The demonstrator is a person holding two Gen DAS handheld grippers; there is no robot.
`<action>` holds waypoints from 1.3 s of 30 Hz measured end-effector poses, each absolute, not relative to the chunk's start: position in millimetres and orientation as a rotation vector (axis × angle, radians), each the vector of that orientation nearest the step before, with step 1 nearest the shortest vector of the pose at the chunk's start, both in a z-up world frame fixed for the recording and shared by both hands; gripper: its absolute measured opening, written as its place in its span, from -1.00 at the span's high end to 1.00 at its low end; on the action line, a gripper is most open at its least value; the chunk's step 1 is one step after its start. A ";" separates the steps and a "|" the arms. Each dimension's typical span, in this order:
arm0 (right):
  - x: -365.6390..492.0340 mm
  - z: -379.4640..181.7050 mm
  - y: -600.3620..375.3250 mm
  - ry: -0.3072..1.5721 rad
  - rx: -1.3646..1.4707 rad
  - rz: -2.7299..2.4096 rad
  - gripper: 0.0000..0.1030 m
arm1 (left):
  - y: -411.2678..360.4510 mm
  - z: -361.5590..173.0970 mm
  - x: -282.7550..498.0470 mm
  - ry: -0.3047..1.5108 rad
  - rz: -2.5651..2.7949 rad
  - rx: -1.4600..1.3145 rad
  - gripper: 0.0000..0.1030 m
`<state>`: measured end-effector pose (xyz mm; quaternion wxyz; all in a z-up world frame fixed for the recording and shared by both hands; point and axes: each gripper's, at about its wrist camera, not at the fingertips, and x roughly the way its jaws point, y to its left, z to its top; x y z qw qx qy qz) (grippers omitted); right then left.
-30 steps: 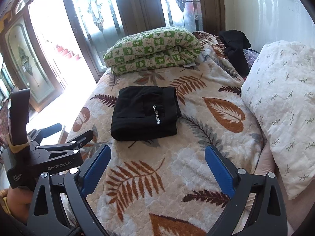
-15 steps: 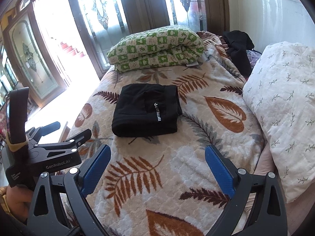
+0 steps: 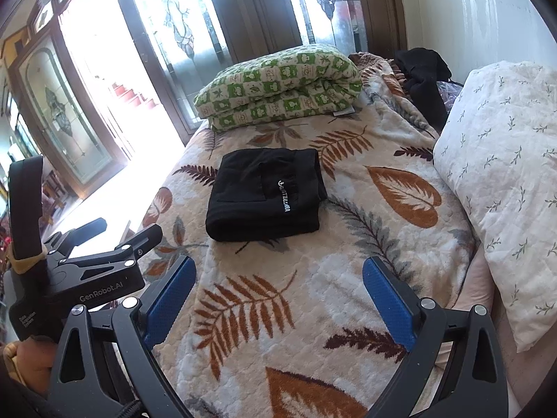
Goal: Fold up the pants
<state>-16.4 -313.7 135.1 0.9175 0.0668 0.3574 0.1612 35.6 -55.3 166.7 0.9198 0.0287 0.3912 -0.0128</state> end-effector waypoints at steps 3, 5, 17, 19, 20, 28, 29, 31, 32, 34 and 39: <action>-17.9 137.1 -313.5 0.723 0.130 0.330 -0.90 | -56.5 169.6 33.8 0.786 -0.007 0.068 -1.00; -18.2 137.5 -314.2 0.719 0.131 0.331 -0.90 | -56.7 171.7 32.6 0.778 -0.011 0.065 -1.00; -20.0 137.1 -315.3 0.716 0.131 0.327 -0.90 | -58.3 167.4 33.1 0.793 -0.020 0.045 -1.00; -20.6 137.6 -314.9 0.712 0.123 0.328 -0.90 | -56.9 168.0 33.6 0.793 -0.021 0.035 -1.00; -21.0 138.0 -314.4 0.709 0.117 0.327 -0.90 | -56.6 168.3 33.6 0.791 -0.022 0.034 -1.00; -21.0 137.6 -314.8 0.708 0.110 0.330 -0.90 | -57.9 166.6 33.1 0.793 -0.026 0.034 -1.00; -20.9 137.6 -314.9 0.707 0.111 0.330 -0.90 | -57.7 166.6 33.5 0.793 -0.026 0.034 -1.00; -20.9 137.5 -315.0 0.708 0.109 0.331 -0.90 | -57.4 166.5 33.8 0.793 -0.024 0.035 -1.00; -20.3 137.3 -315.1 0.708 0.110 0.331 -0.90 | -57.4 166.6 33.7 0.792 -0.020 0.034 -1.00; -20.5 136.7 -314.9 0.712 0.109 0.332 -0.90 | -56.9 166.6 33.7 0.792 -0.010 0.024 -1.00; -19.2 133.4 -313.0 0.725 0.105 0.331 -0.90 | -50.6 163.5 34.8 0.809 0.003 -0.022 -1.00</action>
